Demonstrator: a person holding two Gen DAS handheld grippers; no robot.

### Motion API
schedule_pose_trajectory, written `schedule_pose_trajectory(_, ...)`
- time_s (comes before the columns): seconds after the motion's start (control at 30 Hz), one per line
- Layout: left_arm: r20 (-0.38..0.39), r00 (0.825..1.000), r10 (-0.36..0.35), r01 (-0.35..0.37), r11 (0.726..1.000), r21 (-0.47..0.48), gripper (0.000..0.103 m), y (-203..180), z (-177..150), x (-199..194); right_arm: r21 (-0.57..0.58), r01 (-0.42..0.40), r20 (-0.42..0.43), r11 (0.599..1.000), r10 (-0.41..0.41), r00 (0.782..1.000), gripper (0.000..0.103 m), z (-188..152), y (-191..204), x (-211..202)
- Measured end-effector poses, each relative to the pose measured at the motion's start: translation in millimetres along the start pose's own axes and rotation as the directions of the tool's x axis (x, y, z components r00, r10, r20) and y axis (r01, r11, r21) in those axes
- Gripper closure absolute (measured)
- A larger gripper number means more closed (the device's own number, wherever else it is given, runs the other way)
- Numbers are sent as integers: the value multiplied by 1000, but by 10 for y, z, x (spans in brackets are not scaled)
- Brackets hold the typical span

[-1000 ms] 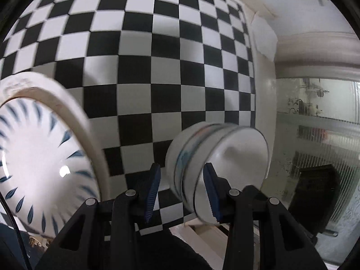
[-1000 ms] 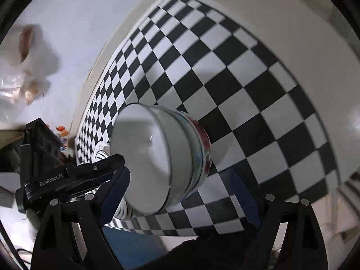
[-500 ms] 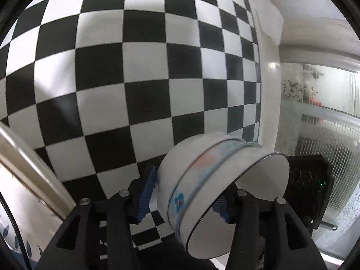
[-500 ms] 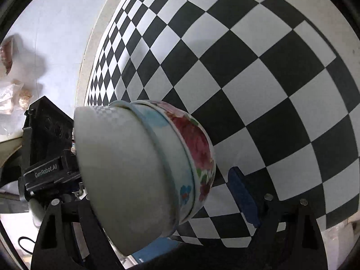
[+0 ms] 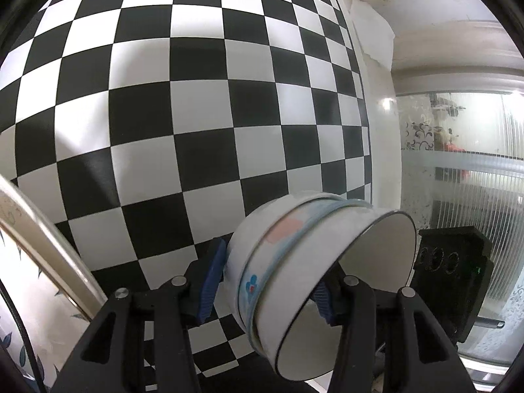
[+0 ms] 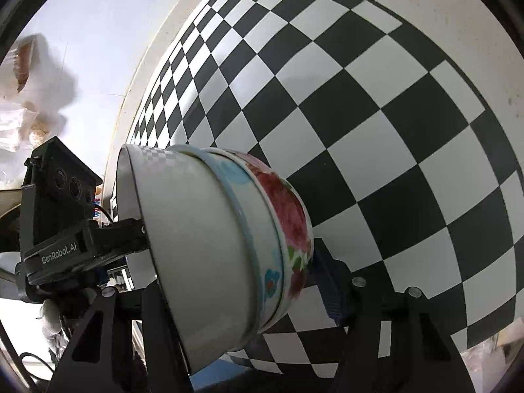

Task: Organize plates and bowls
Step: 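Lift the bowl stack and carry it over the plate stack with both tools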

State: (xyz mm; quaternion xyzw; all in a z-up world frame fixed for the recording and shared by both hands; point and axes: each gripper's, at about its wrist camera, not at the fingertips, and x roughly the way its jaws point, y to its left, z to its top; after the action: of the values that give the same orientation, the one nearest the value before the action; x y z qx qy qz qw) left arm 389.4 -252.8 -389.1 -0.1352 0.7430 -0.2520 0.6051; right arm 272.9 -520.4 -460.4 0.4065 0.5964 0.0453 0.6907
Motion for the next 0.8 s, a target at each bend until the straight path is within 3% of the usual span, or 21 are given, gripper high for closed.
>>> schedule_pose_trajectory(0.3,19,1000,12,-12,1000,-11,56,-2,-86,-34,-30,6,10,1000,-5,1000,49,86,239,-47)
schedule_pose_trajectory(0.53,53,998,16,-15,1000,-13,56,11,-139,-161,-70,-5,21,998,6,1000,50,122,447,-100)
schedule_pose_trajectory(0.8,97,995,26,-24,1000,-18,56,11,-224,-451,-115,-24,11,993,26,1000,50,195,943,23)
